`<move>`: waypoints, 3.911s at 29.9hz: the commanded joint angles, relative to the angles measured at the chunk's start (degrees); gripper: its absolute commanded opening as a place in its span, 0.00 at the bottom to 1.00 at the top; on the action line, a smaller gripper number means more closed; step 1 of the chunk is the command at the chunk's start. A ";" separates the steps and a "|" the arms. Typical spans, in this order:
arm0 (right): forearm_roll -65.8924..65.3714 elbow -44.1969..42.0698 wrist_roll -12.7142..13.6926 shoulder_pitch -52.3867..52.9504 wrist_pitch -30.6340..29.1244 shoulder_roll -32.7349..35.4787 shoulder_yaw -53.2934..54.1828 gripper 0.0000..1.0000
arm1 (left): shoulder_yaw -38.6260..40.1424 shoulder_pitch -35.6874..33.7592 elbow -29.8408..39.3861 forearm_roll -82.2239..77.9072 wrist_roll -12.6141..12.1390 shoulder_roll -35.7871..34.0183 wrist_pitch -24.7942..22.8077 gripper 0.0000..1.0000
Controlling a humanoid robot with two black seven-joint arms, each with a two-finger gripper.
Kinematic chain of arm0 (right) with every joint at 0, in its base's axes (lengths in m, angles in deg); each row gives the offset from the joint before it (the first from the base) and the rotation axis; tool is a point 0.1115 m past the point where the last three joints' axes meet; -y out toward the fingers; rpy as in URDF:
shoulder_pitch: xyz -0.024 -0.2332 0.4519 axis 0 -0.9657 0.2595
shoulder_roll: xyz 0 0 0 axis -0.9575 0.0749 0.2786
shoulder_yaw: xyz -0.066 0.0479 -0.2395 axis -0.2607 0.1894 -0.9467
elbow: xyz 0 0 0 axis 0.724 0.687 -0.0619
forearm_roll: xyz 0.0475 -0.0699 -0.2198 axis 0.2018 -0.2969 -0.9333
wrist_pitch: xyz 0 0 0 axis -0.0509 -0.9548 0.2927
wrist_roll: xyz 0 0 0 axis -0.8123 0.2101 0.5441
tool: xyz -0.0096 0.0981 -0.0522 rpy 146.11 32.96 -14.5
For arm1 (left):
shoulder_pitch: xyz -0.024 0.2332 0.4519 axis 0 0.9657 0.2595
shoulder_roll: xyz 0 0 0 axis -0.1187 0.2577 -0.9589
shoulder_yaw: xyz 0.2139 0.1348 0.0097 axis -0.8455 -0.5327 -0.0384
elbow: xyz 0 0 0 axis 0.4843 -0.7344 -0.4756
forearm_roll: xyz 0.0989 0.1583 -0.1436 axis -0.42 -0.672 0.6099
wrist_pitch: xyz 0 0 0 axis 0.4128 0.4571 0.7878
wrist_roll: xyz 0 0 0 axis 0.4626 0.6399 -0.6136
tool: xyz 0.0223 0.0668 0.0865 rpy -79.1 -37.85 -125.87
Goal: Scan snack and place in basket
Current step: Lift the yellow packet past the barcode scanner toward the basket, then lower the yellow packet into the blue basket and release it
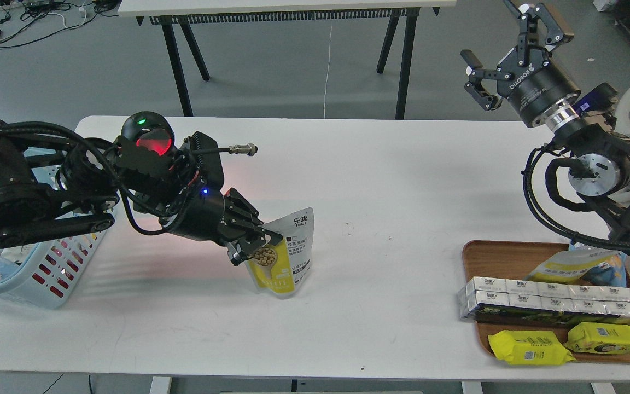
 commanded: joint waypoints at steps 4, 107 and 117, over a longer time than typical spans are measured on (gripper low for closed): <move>0.01 -0.07 0.00 -0.09 0.09 -0.10 0.85 0.98 | -0.03 -5.81 -0.24 0.21 -0.01 -6.36 -0.27 0.00; 0.01 0.10 0.00 -1.59 -0.08 -0.45 3.04 0.98 | 1.72 7.54 -12.90 2.94 -0.01 -35.19 -3.44 0.10; 0.01 0.28 0.00 -1.59 -0.17 -0.19 3.04 0.98 | 3.39 7.54 -12.81 2.94 -0.01 -35.45 -3.44 0.43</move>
